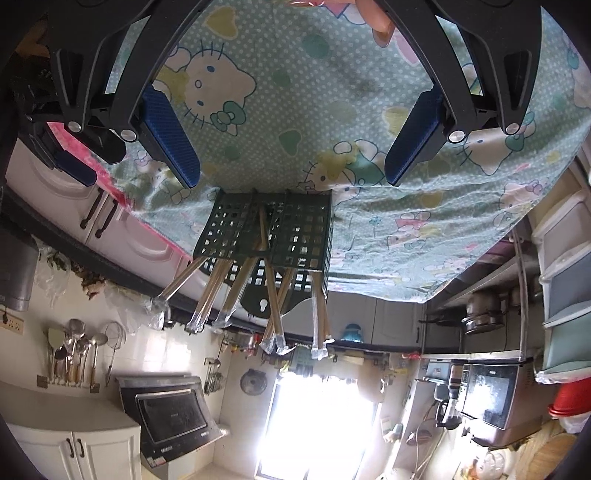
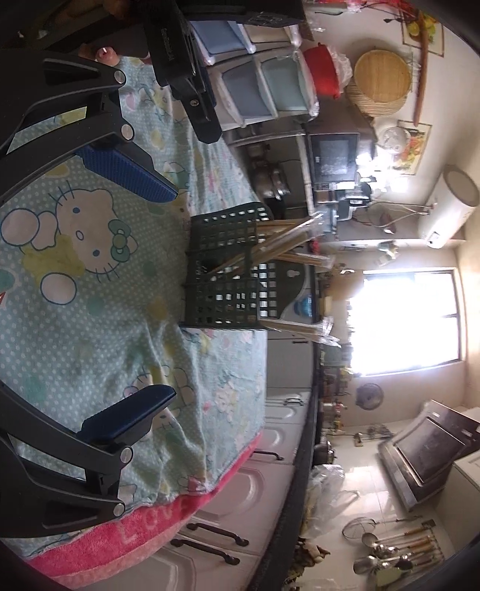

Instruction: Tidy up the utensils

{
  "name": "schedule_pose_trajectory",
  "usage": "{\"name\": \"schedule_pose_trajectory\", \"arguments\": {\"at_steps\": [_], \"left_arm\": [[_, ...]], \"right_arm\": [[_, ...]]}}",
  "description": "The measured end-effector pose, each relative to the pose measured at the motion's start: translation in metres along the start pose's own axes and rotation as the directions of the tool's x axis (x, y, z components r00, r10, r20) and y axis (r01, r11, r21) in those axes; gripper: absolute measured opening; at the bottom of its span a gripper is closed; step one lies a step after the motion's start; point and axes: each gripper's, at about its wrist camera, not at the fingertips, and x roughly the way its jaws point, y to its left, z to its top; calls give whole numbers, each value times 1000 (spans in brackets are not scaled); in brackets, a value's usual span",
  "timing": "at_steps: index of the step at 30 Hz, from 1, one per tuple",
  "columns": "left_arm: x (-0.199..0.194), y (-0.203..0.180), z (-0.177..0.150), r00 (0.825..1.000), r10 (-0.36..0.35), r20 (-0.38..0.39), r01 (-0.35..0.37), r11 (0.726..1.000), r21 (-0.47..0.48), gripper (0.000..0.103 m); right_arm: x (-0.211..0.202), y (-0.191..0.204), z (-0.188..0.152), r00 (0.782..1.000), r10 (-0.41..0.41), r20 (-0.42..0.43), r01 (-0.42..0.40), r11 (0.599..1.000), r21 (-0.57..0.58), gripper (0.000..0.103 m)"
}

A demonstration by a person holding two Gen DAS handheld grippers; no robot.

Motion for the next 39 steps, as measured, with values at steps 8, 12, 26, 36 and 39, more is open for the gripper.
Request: {"name": "schedule_pose_trajectory", "arguments": {"at_steps": [8,12,26,36,39], "left_arm": [[-6,-8,-8,998,-19,66,17,999,36,92],[-5,-10,-11,997,-37,71,35,999,38,92],[-4,-8,-13,997,-32,66,30,999,25,92],[-4,-9,-12,998,-21,64,19,999,26,92],[-2,-8,-12,998,-14,60,13,1000,24,92]], "right_arm": [[-7,-4,-9,998,-37,41,37,999,7,96],[-4,-3,-12,999,-43,33,42,999,11,96],[-3,-1,-14,998,-47,34,47,999,8,96],[-4,-2,-15,998,-52,38,52,999,13,96],[-5,-3,-15,998,-52,36,51,999,13,96]]}}
